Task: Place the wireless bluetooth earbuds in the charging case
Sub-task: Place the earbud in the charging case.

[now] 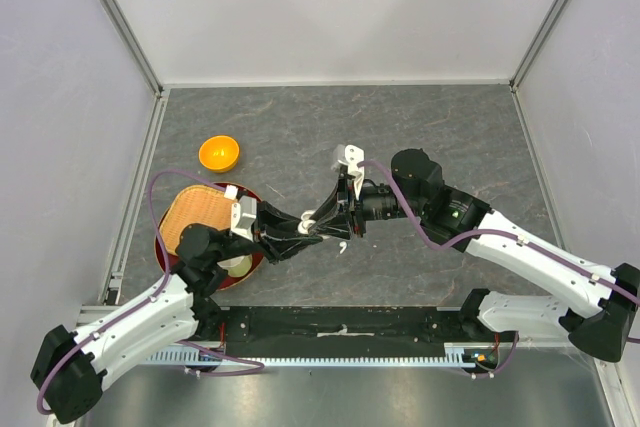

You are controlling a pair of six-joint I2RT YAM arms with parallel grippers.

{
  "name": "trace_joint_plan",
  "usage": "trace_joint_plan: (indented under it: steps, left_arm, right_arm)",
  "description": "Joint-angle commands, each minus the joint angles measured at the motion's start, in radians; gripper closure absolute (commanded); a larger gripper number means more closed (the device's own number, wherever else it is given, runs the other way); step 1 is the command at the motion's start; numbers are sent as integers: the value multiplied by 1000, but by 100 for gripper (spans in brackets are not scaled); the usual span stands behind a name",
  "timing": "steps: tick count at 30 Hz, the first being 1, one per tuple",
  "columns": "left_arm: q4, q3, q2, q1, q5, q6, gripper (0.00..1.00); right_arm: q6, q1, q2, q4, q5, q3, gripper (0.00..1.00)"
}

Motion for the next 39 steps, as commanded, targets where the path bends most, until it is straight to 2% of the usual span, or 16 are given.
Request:
trace_joint_plan:
  steps: [1,9,13,22,30,39]
  left_arm:
    - [82,9,-20,-4,7,-21,98]
    - [78,12,-25,-4,29,-29,98]
    - [68,14,-33,-4,34,-27,98]
    - [47,26,-28,-4,61,-12,98]
    - [47,26,-27,-3,60,-7,98]
    - [47,29,-17,-3,60,-1,98]
  right_arm:
    - [-9,-3,-18,-3,67,41,63]
    - [11,-3,-7,23,115,46,64]
    - [10,-3,-3,36,121,49,80]
    - [-6,-3,26,13,57,78,92]
    - [-90,-3,57,-125,-8,132,94]
    - [-170,-3,76,-233,2,178,95]
